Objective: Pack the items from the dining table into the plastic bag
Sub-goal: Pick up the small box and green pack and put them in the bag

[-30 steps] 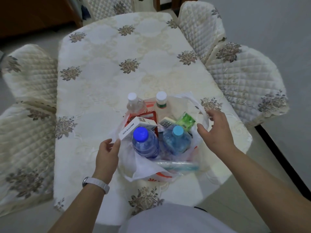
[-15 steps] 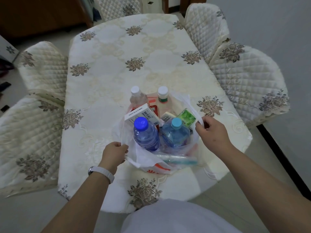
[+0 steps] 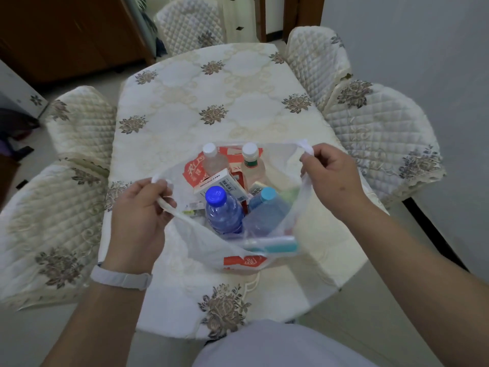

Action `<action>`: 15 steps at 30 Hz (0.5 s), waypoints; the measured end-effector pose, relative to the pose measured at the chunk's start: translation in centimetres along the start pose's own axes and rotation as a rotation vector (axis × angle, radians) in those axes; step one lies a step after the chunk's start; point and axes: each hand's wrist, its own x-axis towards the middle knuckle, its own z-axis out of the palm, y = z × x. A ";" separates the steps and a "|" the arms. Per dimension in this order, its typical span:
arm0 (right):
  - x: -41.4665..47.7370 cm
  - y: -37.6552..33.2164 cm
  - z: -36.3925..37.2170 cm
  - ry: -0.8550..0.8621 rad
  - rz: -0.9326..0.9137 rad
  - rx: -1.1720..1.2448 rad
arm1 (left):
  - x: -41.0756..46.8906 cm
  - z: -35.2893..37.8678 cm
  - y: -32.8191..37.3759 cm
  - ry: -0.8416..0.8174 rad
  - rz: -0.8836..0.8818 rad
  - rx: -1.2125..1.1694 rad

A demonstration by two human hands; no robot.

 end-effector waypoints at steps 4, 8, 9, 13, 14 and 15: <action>0.7 -2.9 -0.6 0.047 -0.037 0.041 | 0.0 0.2 2.9 -0.042 0.124 -0.066; 0.1 -4.1 -1.3 0.132 -0.060 0.007 | 0.7 -1.1 3.4 -0.003 0.156 -0.100; -0.2 -3.9 -1.4 0.155 -0.056 -0.014 | 0.9 -1.5 3.2 -0.004 0.159 -0.089; -2.1 -2.7 -0.9 0.152 -0.037 -0.146 | 1.2 -2.5 1.5 -0.080 0.139 0.056; -2.7 -2.6 -0.5 0.141 -0.020 -0.212 | 1.2 -2.6 0.9 -0.117 0.130 0.097; -3.4 -2.4 0.0 0.137 -0.005 -0.279 | 1.1 -2.7 0.3 -0.156 0.129 0.140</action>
